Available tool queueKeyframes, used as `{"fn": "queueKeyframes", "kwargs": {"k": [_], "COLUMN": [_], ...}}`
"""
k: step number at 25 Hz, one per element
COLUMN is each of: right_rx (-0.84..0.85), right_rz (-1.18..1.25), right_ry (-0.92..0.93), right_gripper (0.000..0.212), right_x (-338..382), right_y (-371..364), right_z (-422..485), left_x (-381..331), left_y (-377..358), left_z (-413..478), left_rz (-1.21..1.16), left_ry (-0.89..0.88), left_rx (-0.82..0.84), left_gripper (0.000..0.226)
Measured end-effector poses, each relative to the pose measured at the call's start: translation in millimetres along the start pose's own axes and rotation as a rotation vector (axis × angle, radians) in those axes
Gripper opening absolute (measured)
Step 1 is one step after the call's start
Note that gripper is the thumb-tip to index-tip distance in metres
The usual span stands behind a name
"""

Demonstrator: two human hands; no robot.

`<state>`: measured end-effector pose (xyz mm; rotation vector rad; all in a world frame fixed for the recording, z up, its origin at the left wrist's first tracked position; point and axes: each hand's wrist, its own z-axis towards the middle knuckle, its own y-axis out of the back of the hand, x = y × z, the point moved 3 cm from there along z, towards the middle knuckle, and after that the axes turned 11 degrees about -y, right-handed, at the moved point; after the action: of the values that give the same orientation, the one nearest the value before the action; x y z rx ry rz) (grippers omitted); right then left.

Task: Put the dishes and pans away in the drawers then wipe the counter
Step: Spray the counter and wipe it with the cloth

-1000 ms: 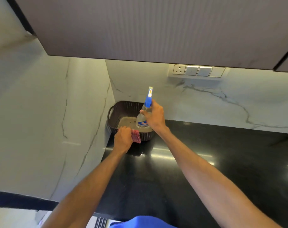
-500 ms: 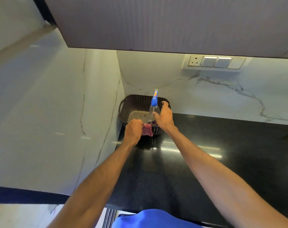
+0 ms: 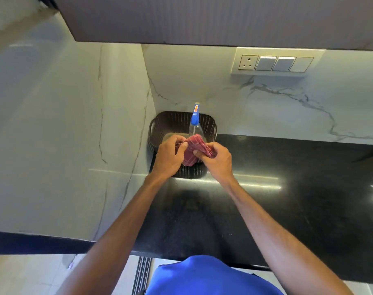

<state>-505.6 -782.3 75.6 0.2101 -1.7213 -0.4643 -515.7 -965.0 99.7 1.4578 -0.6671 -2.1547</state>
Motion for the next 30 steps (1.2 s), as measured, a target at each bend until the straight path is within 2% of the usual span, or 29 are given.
{"fn": "queueKeyframes", "kwargs": {"k": [2, 4, 6, 8, 9, 11, 13, 14, 16, 18, 20, 22, 25, 28, 30], "right_rx": [0.028, 0.006, -0.066, -0.065, -0.020, 0.091, 0.119, 0.136, 0.201, 0.232, 0.129, 0.036, 0.188, 0.260, 0.257], "right_rz": [0.042, -0.051, -0.210, -0.265, -0.188, 0.195, 0.492, 0.567, 0.648, 0.645, 0.534, 0.445, 0.570, 0.811, 0.942], "right_ry": [-0.036, -0.013, 0.021, -0.058, -0.150, -0.405, -0.584, -0.620, -0.617, -0.549, -0.448, -0.371, -0.334, -0.469, -0.582], "right_gripper": [0.028, 0.029, 0.027, 0.028, 0.029, 0.023, 0.023, 0.025, 0.031, 0.038, 0.039, 0.031, 0.040, 0.053, 0.060], "right_x": [-4, -3, -2, -2, -4, -4, 0, 1, 4, 3, -10, -29, -45, -48, -53], "right_y": [6, 10, 13, 17, 18, 19, 24, 28, 33, 35, 33, 25, -10, -35, -43], "right_z": [-7, -19, -26, -31, -33, -39, -47, -51, -59, -69, -80, -91, -120, -138, -142], "left_x": [3, 10, 14, 11, 8, -7, -22, -27, -29, -22, -13, -15, -39, -70, -82], "left_y": [1, -6, -16, -25, -28, -33, -35, -37, -36, -31, -28, -20, -19, -32, -42], "left_z": [-9, -24, -44, -63, -70, -83, -90, -91, -90, -88, -86, -82, -81, -85, -86], "left_rz": [-0.177, -0.259, -0.305, -0.378, -0.426, -0.482, -0.472, -0.472, -0.522, -0.575, -0.547, -0.389, -0.234, -0.234, 0.005], "left_ry": [0.166, 0.288, 0.341, 0.318, 0.289, 0.194, 0.076, 0.025, -0.006, 0.098, 0.231, 0.220, 0.188, 0.245, 0.195], "left_rx": [0.019, 0.071, 0.170, 0.290, 0.357, 0.516, 0.614, 0.588, 0.438, 0.289, 0.215, 0.188, 0.198, 0.292, 0.387], "left_gripper": [0.022, 0.025, 0.027, 0.047, 0.061, 0.083, 0.091, 0.084, 0.047, 0.027, 0.030, 0.041, 0.045, 0.046, 0.046]}}
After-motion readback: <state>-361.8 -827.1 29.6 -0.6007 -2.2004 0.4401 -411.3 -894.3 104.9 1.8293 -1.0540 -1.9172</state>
